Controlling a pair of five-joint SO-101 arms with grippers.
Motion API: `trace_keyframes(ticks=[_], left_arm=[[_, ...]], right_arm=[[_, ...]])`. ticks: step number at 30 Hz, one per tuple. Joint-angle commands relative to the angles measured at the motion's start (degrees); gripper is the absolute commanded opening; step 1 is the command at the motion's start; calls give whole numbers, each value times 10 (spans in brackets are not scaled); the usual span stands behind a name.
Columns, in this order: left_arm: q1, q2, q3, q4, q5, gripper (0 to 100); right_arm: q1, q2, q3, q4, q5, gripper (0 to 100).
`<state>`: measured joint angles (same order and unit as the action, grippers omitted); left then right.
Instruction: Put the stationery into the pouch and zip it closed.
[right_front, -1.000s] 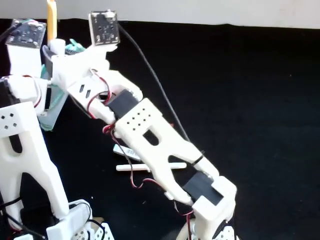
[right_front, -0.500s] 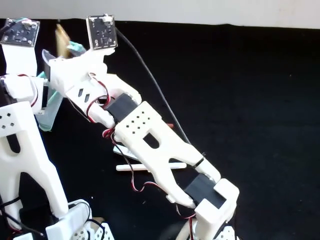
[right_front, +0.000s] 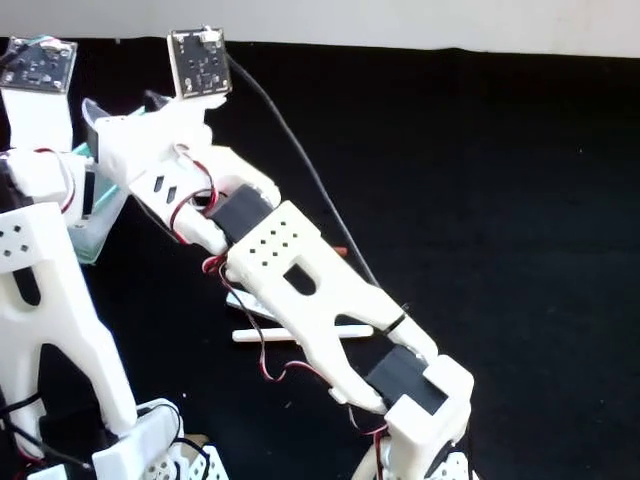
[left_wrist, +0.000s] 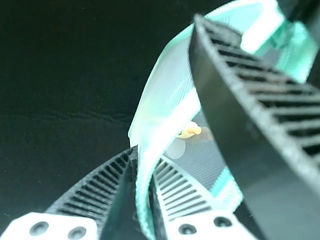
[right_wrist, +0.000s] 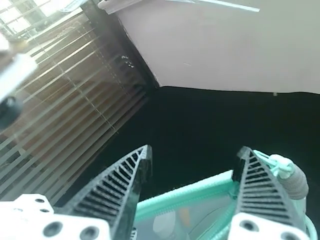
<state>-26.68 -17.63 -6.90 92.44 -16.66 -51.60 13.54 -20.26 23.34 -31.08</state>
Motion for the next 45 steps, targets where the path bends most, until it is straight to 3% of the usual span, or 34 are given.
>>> trace_keyframes(ticks=[1,6,10,12,14,19,22,26,41,45], left_arm=[[-10,-1,-2,-5,4,7],[-10,-2,-2,-3,4,7],[-10,-2,-2,-2,4,7],[-9,-2,-2,-2,4,7],[-9,-2,-2,-2,4,7],[-8,-2,-2,-2,4,7],[-8,-2,-2,-2,4,7],[-8,-2,-1,-1,4,7],[-10,-2,-1,-3,4,7],[-10,-2,-1,-3,4,7]], right_arm=[[86,-54,-18,-2,0,285],[272,-116,-15,41,-25,285],[380,-138,-15,106,-35,285],[412,-138,-14,149,14,285],[417,-128,-13,214,110,285],[370,-72,-13,412,344,285],[324,-32,-13,516,408,285],[256,15,-13,580,490,285],[43,115,13,616,508,280],[14,131,74,562,505,231]])
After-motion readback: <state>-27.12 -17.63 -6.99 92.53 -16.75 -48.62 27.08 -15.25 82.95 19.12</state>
